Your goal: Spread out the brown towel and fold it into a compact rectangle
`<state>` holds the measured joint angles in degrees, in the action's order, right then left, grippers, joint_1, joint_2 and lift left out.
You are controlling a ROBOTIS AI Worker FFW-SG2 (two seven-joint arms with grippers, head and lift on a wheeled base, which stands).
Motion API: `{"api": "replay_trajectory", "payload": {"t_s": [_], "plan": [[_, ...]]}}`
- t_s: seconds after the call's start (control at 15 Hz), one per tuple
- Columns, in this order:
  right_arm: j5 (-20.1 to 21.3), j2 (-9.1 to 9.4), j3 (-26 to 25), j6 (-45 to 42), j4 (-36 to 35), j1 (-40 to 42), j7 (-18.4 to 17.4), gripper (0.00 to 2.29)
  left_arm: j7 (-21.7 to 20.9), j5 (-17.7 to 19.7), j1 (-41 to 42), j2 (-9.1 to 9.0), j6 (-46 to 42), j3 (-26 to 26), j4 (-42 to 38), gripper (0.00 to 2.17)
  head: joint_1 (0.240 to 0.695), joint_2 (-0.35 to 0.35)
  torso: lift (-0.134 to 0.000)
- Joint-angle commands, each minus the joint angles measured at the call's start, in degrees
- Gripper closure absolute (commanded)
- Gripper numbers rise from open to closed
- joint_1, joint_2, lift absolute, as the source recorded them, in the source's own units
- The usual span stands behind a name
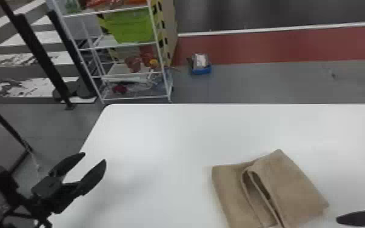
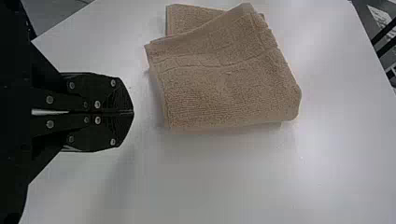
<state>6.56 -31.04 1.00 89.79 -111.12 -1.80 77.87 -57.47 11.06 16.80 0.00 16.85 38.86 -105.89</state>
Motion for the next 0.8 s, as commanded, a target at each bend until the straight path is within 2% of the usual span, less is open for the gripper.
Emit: {"api": "replay_trajectory", "payload": {"t_s": [0.0, 0.4, 0.73], "plan": [[0.4, 0.98, 0.8, 0.3, 1.4, -1.3, 0.5, 1.73, 0.0, -0.1, 0.1, -0.15, 0.0, 0.1, 0.0, 0.05, 0.695, 0.188, -0.124], [1.4, 3.88, 3.7, 0.3, 6.3, -6.4, 0.5, 1.73, 0.0, -0.2, -0.4, -0.15, 0.5, -0.3, -0.1, 0.05, 0.695, 0.209, -0.124], [1.9, 6.78, 5.1, 0.3, 11.4, -10.7, -3.8, 1.73, -0.1, -0.2, -0.6, -0.15, 0.5, -0.2, 0.0, 0.05, 0.695, 0.212, -0.124]]}}
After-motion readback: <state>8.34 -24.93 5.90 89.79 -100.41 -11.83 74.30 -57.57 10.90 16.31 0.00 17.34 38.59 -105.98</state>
